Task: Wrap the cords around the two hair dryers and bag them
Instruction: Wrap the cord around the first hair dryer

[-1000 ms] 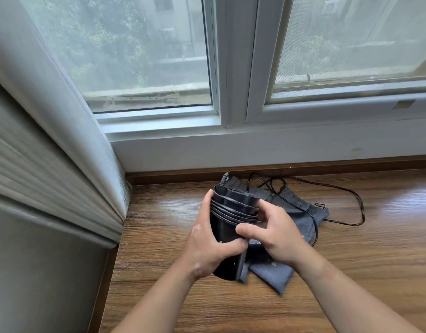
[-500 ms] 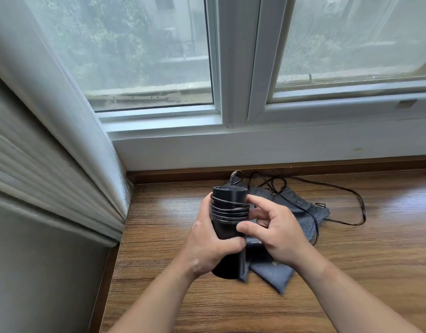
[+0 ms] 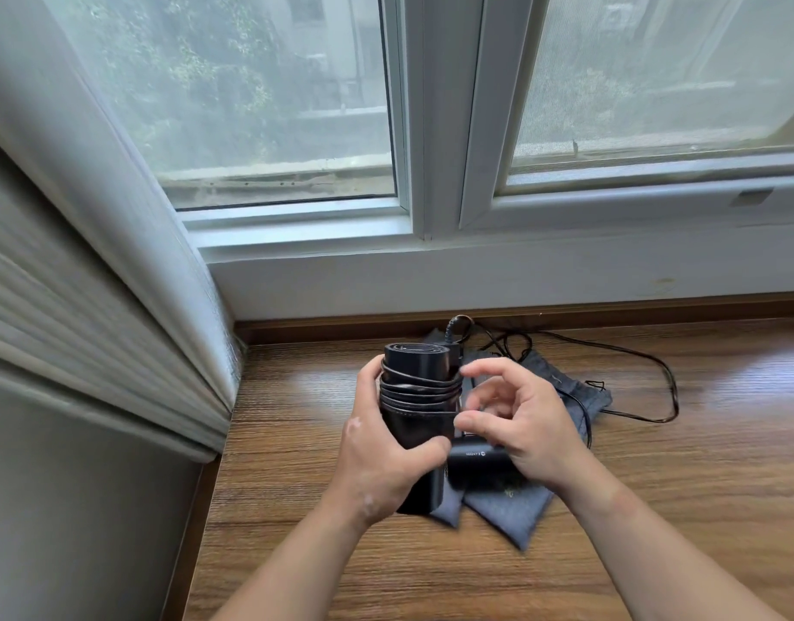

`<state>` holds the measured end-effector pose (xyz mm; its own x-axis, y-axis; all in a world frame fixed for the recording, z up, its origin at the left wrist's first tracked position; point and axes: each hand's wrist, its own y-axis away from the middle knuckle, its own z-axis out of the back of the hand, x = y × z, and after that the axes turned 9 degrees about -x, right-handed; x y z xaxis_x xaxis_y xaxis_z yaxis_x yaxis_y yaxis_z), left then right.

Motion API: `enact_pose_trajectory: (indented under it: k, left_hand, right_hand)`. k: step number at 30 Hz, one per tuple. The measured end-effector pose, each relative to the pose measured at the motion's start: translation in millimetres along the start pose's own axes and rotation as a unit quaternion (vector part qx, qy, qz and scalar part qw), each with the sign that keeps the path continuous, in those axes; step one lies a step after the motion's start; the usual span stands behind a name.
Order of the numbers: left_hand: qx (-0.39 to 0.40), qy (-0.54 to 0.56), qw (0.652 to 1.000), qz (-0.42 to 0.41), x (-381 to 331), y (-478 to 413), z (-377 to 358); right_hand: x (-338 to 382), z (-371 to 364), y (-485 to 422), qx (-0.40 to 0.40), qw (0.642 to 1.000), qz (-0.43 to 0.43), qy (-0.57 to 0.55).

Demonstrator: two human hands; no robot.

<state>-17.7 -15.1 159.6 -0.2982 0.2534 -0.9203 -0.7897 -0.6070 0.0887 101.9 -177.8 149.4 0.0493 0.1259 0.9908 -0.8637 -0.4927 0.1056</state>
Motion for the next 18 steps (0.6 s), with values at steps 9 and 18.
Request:
enact_pose_trajectory:
  k: [9, 18]
  left_hand:
    - [0.115, 0.141, 0.982, 0.04, 0.2, -5.2, 12.6]
    - [0.03, -0.08, 0.995, 0.048, -10.3, -0.4, -3.7]
  right_hand:
    - [0.5, -0.7, 0.8, 0.083, 0.995, -0.04, -0.028]
    - [-3.1, -15.9, 12.9, -0.069, 0.991, -0.009, 0.112]
